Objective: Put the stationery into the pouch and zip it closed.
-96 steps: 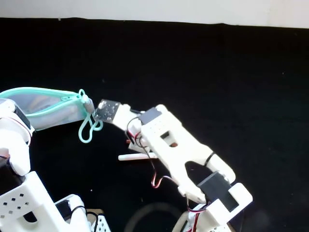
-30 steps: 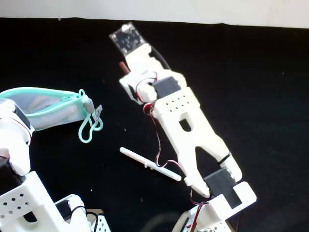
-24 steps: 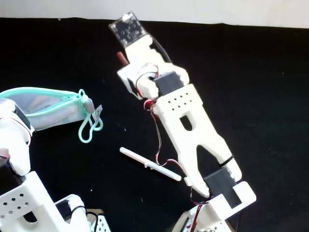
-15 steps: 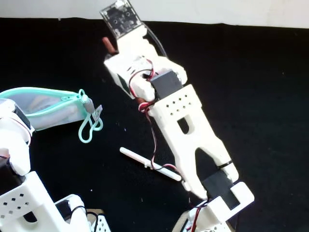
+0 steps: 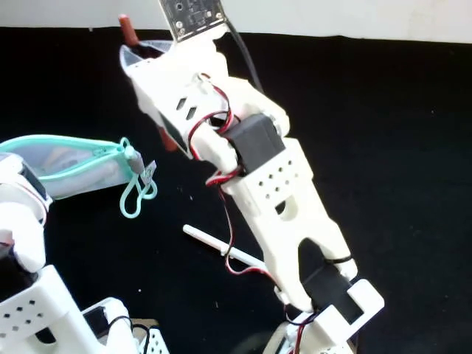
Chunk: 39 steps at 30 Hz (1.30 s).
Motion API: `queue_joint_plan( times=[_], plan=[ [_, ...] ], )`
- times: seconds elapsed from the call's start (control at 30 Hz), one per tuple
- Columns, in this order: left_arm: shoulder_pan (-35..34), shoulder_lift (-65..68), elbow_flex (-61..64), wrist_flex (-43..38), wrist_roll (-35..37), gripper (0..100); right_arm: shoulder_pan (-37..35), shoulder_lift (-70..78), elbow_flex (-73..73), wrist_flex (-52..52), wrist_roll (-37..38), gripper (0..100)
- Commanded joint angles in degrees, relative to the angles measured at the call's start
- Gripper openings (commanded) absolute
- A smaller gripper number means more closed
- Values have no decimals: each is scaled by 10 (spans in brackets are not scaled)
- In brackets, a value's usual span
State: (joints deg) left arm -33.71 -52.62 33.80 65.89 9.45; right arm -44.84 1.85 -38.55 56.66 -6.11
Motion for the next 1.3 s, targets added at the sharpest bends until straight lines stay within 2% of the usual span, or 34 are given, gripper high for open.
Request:
queue_joint_plan(
  times=[0.0, 0.33, 0.6, 0.83, 1.0, 1.27],
  plan=[
    [4, 22, 25, -1, 4, 7, -25, -6, -46, -1, -12, 6],
    [4, 22, 26, -1, 4, 7, -80, -4, -52, -66, -47, 6],
    [4, 21, 26, -1, 4, 7, -113, 8, -53, -116, -48, 6],
    [4, 19, 26, -1, 4, 7, -124, 92, -57, -185, -90, 6],
    [4, 22, 27, -1, 4, 7, -133, 125, -58, -231, -89, 6],
    [4, 22, 26, -1, 4, 7, -138, 142, -51, -232, -89, 6]
  ],
)
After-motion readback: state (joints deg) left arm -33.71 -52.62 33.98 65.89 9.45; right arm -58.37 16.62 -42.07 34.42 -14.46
